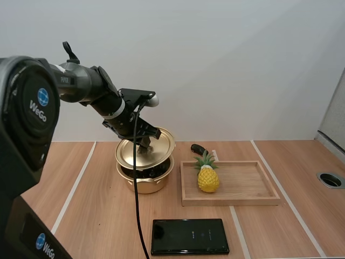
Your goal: Open the pot, put the grape inside, and close it
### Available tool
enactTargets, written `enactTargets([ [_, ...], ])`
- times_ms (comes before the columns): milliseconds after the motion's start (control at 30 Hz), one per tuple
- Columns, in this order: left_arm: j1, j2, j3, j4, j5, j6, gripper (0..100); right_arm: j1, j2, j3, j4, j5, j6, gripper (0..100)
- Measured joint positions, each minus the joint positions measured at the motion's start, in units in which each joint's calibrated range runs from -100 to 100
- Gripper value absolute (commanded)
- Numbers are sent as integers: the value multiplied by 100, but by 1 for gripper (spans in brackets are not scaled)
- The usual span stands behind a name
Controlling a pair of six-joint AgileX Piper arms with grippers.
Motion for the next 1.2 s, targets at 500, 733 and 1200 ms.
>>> enactTargets([
  [500,0,452,-16,413,-4,-19,0,0,0,0,0,0,-6,0],
  [733,0,551,-16,424,-4,15,0,0,0,0,0,0,-6,0],
  [1200,-320,567,-16,820,-218,245,0,0,0,0,0,0,-6,0],
])
